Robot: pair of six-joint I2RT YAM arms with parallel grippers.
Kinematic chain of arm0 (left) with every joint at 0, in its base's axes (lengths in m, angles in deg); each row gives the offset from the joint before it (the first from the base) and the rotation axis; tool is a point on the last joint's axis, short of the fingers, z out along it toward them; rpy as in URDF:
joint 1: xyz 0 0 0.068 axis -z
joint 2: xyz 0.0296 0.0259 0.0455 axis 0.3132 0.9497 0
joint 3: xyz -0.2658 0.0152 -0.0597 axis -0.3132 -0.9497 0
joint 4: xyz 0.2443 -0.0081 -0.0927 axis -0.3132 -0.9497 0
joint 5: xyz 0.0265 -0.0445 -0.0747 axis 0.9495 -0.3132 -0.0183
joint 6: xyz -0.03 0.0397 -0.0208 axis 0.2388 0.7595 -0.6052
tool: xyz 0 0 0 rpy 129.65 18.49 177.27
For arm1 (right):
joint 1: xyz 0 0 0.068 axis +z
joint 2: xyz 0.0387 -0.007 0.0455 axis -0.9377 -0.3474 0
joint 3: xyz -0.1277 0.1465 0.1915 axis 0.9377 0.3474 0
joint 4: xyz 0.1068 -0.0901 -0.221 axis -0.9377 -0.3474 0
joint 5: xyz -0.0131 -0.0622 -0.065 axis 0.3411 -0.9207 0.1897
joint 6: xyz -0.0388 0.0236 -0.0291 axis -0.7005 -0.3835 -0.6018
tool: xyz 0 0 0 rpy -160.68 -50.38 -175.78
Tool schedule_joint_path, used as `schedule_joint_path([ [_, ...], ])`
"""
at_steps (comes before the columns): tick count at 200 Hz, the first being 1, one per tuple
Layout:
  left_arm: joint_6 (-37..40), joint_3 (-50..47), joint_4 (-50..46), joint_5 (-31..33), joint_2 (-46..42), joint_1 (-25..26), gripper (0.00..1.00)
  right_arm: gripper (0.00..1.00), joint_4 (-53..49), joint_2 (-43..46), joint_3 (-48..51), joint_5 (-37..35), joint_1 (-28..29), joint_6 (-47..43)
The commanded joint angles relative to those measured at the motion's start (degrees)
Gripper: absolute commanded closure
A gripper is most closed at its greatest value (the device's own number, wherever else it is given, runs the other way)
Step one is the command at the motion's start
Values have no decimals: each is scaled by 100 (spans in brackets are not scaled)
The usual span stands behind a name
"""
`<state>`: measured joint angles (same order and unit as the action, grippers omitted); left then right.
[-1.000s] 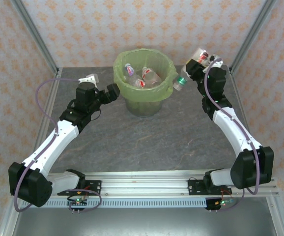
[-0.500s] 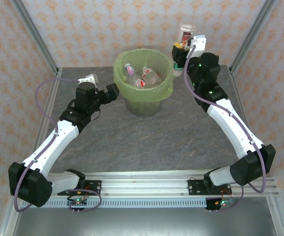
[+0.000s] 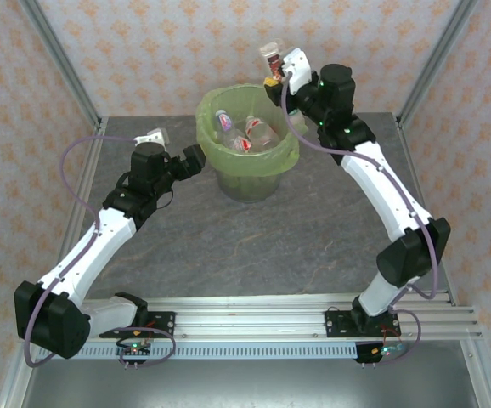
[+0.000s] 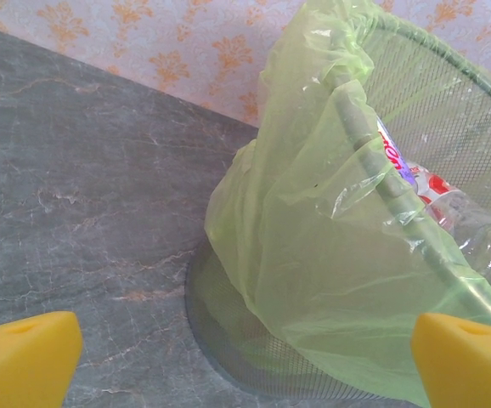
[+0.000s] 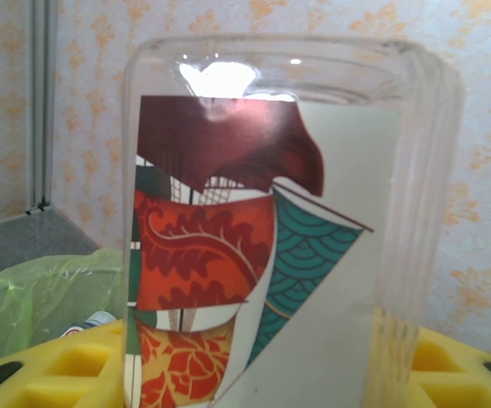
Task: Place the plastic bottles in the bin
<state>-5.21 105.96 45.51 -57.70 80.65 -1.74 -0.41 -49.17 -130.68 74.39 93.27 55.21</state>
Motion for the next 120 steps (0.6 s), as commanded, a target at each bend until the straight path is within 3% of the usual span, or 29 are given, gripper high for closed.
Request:
schedule_joint_path([
  [1,-26,-104,-114,239,-244,19,0,100,-487,-269,-614,693,29,-330],
  [34,-32,-127,-143,212,-273,12,0,100,-1628,-1096,-1915,994,111,-583],
  [86,-32,-157,-186,257,-353,14,0,98,-3904,-2965,-4969,604,235,-1093],
  [120,33,-162,-301,329,-454,18,0,87,-3825,-3016,-4605,521,286,-1436],
])
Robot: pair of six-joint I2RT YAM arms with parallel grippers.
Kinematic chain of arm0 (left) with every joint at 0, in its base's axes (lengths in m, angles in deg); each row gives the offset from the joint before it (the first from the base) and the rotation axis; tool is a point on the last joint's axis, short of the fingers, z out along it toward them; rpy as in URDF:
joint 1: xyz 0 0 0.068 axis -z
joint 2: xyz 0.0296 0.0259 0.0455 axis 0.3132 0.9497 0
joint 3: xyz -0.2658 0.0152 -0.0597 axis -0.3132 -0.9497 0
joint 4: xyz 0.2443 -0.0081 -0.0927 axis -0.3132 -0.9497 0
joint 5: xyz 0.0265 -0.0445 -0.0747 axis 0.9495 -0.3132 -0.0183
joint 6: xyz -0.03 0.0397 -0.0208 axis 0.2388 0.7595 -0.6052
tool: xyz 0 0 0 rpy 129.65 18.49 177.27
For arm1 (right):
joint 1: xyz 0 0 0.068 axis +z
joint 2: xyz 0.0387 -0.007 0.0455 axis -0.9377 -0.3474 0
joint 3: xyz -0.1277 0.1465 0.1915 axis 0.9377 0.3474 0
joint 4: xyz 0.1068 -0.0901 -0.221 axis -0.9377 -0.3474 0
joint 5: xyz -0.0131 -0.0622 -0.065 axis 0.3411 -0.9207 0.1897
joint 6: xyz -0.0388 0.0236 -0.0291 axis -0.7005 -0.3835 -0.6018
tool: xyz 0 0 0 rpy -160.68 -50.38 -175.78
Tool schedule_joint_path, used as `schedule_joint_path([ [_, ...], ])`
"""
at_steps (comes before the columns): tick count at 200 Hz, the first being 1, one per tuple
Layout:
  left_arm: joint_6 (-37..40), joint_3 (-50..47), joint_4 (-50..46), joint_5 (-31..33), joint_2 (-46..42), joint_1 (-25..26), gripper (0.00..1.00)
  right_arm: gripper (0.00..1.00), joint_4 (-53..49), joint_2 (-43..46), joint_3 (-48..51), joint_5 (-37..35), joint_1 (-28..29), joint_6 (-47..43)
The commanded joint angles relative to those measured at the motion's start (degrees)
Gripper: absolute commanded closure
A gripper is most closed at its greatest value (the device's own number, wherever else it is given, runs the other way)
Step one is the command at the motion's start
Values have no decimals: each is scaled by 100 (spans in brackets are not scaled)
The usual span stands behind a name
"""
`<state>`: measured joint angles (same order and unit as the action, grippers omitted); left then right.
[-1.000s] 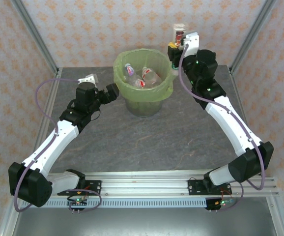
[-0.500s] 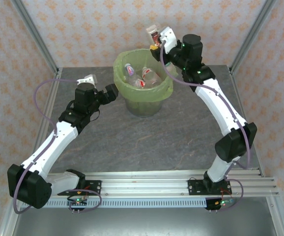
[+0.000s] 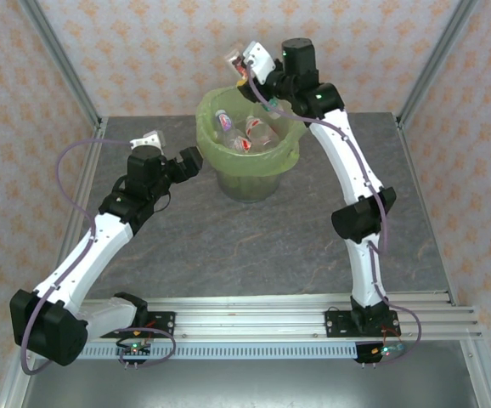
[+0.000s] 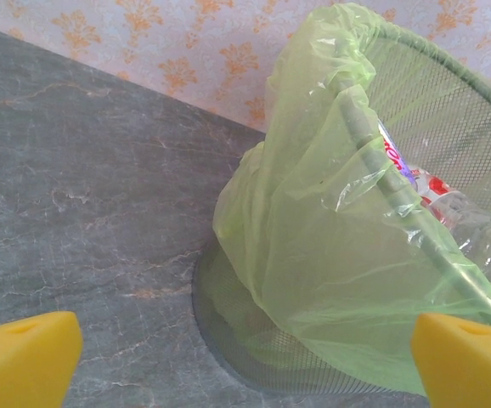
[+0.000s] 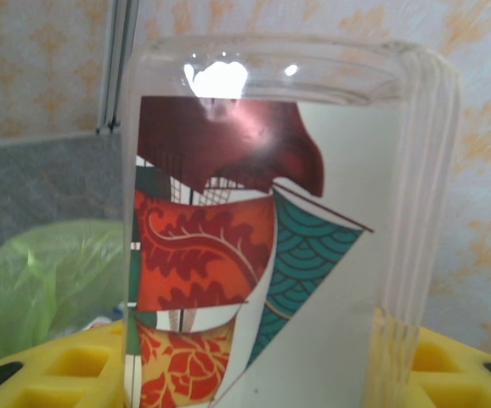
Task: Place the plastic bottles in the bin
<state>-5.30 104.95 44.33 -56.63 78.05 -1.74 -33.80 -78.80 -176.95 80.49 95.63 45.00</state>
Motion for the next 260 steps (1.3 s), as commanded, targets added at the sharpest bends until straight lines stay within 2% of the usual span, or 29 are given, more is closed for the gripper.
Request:
schedule_joint_path([
  [1,40,-64,-185,226,-199,18,0,87,-486,-50,36,-92,54,-427],
  [14,47,-106,-187,281,-245,19,0,79,-418,1,257,-254,95,-544],
  [28,46,-137,-161,306,-257,16,0,55,-424,31,380,-381,113,-576],
  [44,31,-145,-146,290,-248,15,0,34,-461,89,434,-343,121,-488],
  [73,25,-116,-122,256,-204,10,0,15,-652,251,428,-46,129,-423],
  [90,12,-116,-128,243,-205,10,0,1,-587,481,622,-24,129,-396],
  [182,-19,-169,106,292,4,8,0,1,250,2002,2170,-292,131,203],
  [220,-17,-53,22,338,159,9,0,1,792,2381,2635,-569,130,962],
  [237,-24,-37,-51,476,141,-14,0,1,1353,2741,3107,-708,129,1421],
  [260,38,-73,-62,704,20,-52,0,1,2761,3543,4445,-1041,136,1848],
])
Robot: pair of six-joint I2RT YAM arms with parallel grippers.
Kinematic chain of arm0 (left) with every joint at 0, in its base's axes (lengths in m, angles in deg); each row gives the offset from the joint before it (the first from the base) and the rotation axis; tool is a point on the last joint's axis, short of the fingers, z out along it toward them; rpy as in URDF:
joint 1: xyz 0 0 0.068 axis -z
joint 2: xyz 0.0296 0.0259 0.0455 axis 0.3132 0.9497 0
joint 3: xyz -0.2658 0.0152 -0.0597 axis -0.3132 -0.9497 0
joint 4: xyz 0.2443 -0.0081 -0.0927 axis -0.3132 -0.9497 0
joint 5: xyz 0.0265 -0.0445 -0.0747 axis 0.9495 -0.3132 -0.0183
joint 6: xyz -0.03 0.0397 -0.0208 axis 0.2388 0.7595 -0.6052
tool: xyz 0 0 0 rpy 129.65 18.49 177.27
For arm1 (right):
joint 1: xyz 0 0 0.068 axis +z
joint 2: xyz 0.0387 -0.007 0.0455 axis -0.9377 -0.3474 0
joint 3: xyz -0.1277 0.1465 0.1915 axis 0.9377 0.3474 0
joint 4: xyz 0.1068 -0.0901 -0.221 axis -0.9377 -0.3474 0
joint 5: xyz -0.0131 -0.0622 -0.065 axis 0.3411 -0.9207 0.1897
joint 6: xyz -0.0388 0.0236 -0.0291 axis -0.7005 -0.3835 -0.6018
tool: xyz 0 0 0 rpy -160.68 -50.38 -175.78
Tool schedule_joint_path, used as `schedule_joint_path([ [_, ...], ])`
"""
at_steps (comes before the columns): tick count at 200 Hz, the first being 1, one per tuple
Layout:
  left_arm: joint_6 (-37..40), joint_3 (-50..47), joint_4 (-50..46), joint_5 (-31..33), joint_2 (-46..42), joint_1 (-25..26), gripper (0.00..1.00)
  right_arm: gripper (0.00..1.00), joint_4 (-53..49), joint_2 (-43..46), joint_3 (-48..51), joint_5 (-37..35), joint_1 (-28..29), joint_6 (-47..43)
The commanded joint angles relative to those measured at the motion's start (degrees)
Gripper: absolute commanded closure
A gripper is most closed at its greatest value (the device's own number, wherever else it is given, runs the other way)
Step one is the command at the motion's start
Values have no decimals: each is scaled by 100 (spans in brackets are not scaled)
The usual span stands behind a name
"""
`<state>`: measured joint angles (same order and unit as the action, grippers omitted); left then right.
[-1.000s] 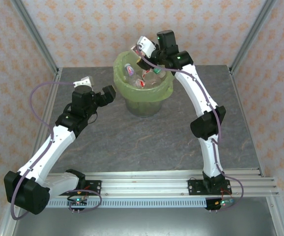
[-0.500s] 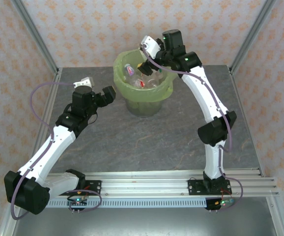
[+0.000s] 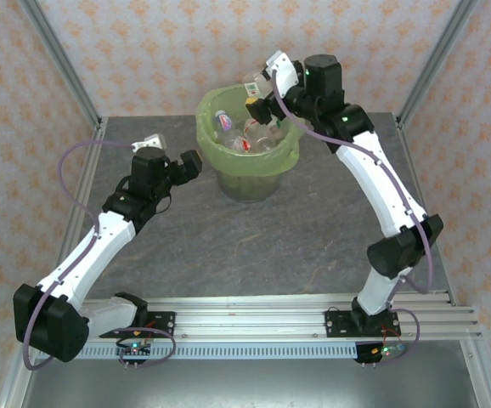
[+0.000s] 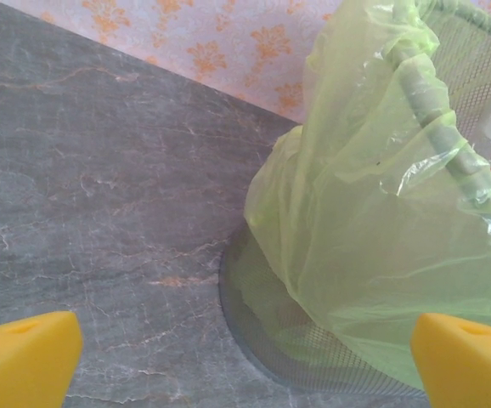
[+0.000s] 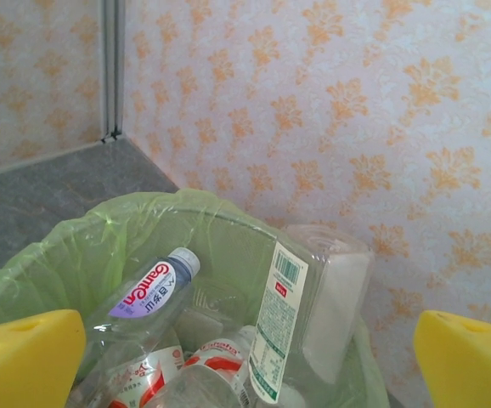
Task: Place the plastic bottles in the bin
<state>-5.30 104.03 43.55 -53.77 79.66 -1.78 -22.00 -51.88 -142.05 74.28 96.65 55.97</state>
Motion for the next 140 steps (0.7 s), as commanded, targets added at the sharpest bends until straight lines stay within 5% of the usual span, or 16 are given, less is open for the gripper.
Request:
schedule_joint_path([
  [1,42,23,11,431,-148,-47,0,1,1653,887,1024,-436,30,758],
  [47,117,-172,12,1288,-381,-160,0,1,3792,2520,3627,-1555,26,1244],
  [113,1135,-472,203,3128,-228,-578,0,1,4624,4211,6217,-3734,-134,1211],
  [140,1194,-762,425,3352,-12,-958,0,1,4754,4532,7043,-4568,-405,1435],
])
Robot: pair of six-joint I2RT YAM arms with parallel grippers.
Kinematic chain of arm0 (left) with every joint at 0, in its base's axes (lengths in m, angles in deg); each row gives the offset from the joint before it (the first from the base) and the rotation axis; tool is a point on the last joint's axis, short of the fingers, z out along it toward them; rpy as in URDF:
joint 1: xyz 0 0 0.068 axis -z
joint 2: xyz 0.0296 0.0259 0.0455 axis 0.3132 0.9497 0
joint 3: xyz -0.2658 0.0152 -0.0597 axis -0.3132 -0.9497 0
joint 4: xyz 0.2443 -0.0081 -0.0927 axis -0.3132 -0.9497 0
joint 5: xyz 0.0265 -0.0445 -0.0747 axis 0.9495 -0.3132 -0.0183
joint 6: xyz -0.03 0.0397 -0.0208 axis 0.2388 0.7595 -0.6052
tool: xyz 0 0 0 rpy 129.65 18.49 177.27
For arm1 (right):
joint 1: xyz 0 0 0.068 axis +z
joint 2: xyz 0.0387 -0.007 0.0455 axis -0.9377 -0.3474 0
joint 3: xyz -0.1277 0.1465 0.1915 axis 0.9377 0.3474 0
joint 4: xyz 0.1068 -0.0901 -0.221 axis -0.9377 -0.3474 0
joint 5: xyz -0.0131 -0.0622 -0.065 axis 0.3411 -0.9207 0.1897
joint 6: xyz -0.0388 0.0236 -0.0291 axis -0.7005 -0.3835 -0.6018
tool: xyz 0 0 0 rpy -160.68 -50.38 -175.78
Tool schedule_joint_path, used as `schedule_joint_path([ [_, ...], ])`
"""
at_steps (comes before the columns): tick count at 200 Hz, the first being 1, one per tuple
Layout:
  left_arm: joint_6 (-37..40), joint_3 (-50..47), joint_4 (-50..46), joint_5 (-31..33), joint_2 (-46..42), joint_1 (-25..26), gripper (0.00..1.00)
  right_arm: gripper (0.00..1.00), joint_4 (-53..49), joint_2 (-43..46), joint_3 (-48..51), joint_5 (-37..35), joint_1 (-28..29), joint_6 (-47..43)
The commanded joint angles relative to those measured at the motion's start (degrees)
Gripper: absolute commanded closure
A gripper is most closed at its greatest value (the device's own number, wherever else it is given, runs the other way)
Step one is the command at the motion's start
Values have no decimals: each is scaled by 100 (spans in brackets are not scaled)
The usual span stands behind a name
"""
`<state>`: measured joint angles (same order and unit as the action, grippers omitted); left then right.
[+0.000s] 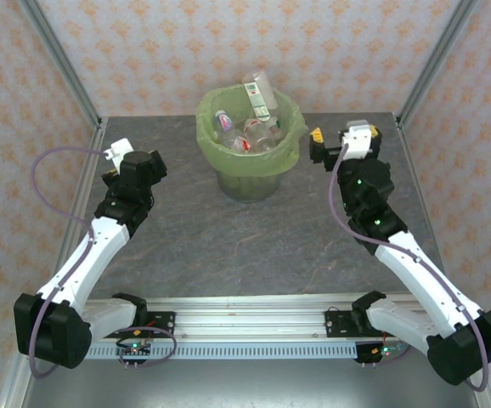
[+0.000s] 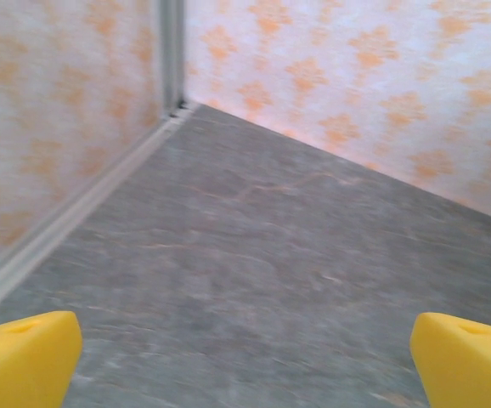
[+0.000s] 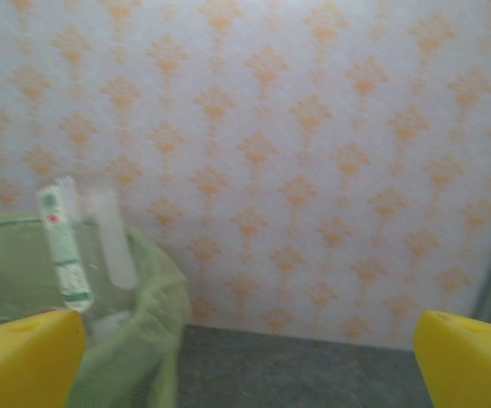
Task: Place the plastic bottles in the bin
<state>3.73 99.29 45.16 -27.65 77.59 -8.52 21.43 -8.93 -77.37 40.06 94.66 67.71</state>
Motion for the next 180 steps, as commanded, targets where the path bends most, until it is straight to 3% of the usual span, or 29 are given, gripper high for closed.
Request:
schedule_joint_path([
  [1,285,-289,265,737,203,-295,0,1,413,244,607,-1174,-215,265],
  [28,319,-650,664,971,370,-420,0,1,491,273,1357,-1704,-630,785],
  [50,707,-1174,1657,1043,701,-501,0,1,520,142,1938,-1485,-1285,1805],
  [75,816,-1500,2441,375,1145,-693,0,1,663,-388,2344,-1144,-1921,2464],
  [97,1278,-1626,3025,125,1457,-701,0,1,928,-902,2523,-1087,-2093,2425],
  [107,1390,-1759,3270,-308,1530,-762,0,1,1113,-1106,2594,-948,-2144,2343],
  [127,1699,-2395,4697,-819,1846,-740,0,1,1419,-1489,2691,-560,-2224,2282],
  [180,1849,-2467,4839,-942,1912,-625,0,1,1828,-2206,2517,-139,-2245,1961],
])
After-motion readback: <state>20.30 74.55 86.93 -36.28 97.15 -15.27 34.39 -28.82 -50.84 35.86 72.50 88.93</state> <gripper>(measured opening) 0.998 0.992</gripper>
